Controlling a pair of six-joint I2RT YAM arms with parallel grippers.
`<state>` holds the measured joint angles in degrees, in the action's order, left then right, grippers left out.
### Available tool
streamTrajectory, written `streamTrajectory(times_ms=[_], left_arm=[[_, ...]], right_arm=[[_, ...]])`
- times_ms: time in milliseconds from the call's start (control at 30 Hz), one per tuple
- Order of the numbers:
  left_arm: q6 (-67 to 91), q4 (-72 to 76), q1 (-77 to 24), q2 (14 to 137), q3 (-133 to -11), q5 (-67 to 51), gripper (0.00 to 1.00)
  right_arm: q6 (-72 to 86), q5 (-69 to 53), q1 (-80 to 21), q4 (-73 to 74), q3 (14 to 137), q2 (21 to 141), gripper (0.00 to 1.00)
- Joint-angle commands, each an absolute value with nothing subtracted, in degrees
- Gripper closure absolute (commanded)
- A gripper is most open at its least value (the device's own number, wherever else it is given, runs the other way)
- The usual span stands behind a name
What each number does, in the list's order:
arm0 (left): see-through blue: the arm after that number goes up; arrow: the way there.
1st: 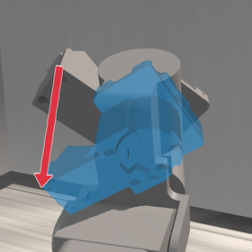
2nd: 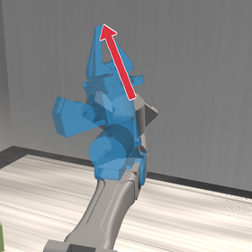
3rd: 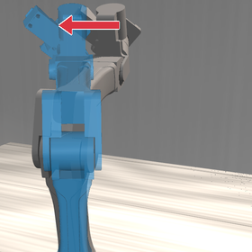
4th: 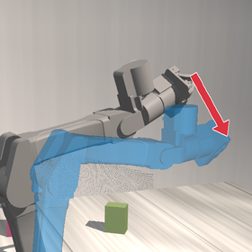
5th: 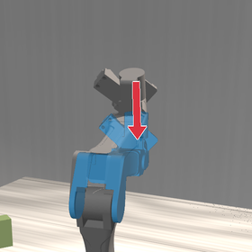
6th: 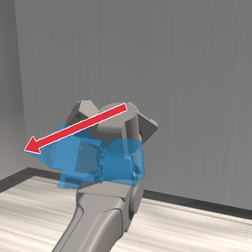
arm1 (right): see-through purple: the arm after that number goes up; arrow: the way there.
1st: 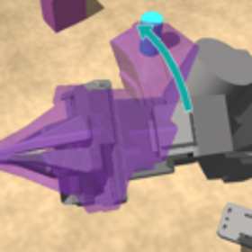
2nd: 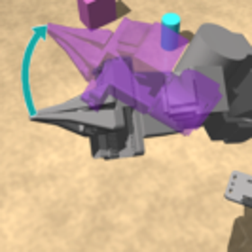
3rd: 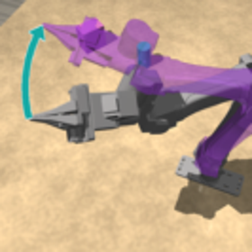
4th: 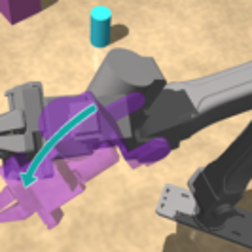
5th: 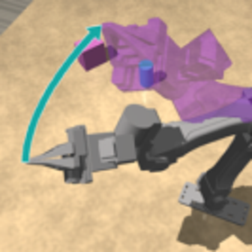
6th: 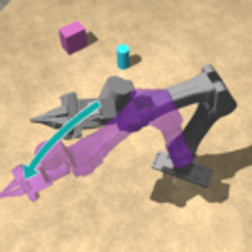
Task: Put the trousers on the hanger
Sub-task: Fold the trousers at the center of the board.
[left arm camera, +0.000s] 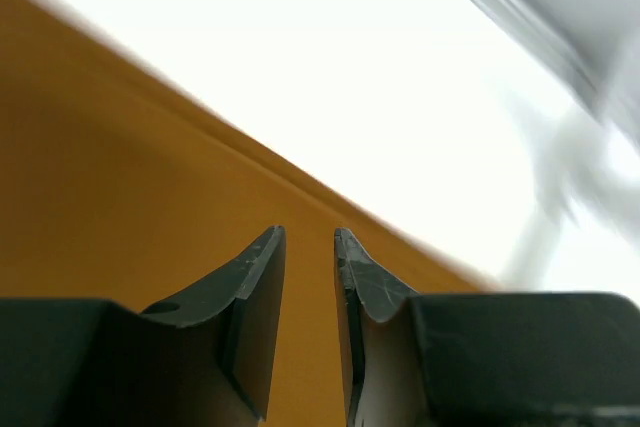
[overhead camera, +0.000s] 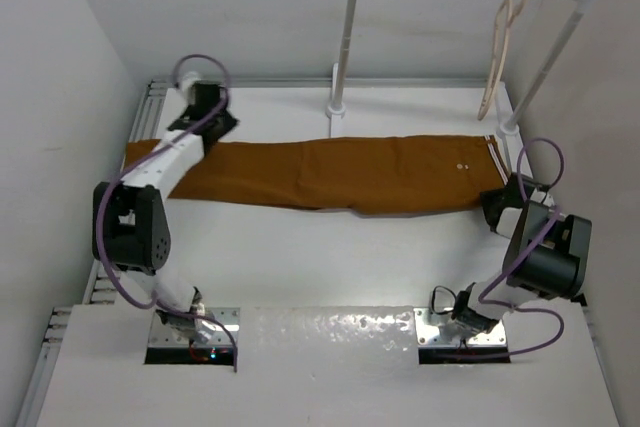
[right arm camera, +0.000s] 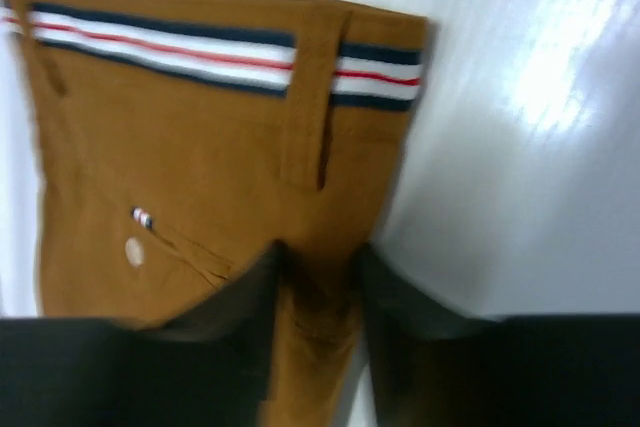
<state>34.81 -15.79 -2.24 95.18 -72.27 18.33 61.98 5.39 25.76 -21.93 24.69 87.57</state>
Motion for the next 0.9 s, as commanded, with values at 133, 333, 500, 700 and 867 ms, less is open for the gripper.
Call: streamTrajectory(times_ms=[133,333,500,700,867], left_arm=[[36.9,-13.6,-17.5,92.3,-66.5,9.8,0.76],[41.2,-8.0,-29.3,92.6,-63.7,17.5,0.77],[43.7,-5.5,-34.4,97.9,-61.4,16.3,0.79],[41.8,-4.7,-40.4,96.7,-59.0,22.4,0.79],[40.7,-3.3,-41.7,94.2,-56.3,23.5,0.79]], right_arm=[[65.4,7.7,26.1,-20.6,21.1,86.6,1.00],[64.1,10.5,26.0,-13.4,10.0,65.6,1.00],[58.2,17.8,26.1,0.9,7.5,48.6,0.71],[58.8,23.7,26.2,6.0,6.5,46.8,0.07],[59.8,25.5,26.9,-0.4,6.2,50.9,0.09]])
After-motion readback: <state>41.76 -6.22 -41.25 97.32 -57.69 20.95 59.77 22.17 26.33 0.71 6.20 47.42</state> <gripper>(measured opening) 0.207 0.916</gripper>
